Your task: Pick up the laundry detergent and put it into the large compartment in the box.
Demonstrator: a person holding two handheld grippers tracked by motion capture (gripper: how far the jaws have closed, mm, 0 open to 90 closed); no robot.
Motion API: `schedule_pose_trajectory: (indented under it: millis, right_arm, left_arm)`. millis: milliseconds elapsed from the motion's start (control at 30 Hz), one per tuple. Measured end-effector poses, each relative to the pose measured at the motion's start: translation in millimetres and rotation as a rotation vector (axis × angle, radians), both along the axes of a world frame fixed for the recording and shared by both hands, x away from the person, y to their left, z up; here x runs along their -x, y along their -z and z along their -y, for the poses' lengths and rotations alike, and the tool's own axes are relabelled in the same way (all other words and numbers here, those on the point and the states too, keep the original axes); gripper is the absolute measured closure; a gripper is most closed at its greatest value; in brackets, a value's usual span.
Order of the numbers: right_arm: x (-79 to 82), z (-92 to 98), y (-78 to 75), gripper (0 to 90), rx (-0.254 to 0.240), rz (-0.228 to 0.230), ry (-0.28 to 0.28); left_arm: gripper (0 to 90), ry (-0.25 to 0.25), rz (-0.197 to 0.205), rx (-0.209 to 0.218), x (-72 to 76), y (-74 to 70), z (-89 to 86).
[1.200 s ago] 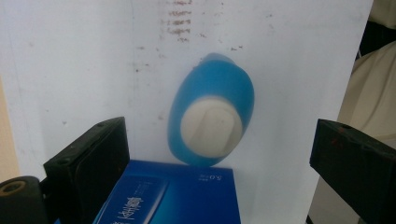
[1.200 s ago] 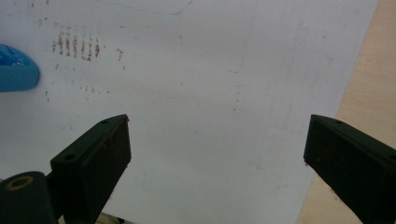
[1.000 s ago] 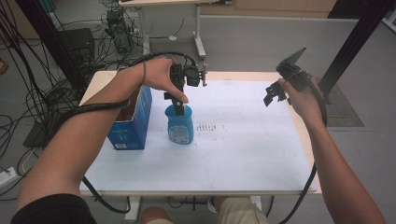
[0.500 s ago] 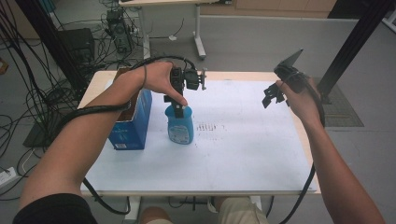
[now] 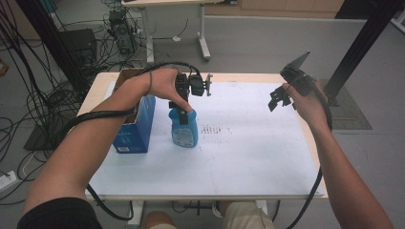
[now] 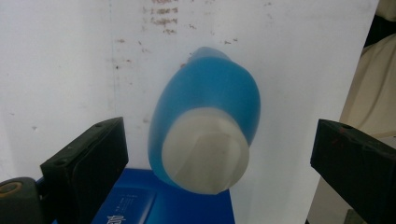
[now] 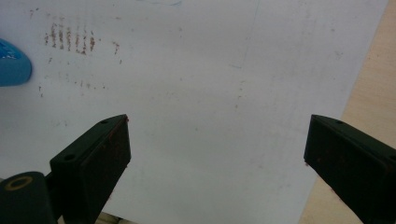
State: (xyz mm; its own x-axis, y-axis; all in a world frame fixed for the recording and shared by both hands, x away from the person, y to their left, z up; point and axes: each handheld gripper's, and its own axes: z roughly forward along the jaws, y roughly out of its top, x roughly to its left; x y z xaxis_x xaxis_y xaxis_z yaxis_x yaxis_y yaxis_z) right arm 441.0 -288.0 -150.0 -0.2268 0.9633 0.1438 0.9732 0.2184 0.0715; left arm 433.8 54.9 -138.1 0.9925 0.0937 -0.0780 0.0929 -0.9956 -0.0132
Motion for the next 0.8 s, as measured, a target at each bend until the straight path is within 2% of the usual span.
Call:
schedule_pose_trajectory:
  millis: [433,800]
  right_arm:
    - [-0.9,-0.2,3.1,7.5,-0.004,-0.007,-0.007]
    - [-2.6,1.6,5.7,7.5,-0.004,-0.014,-0.002]
  left_arm:
    - [4.5,0.007,-0.004,0.003,0.5,14.5,1.0]
    - [4.4,-0.008,-0.003,0.011,0.7,25.8,-2.6]
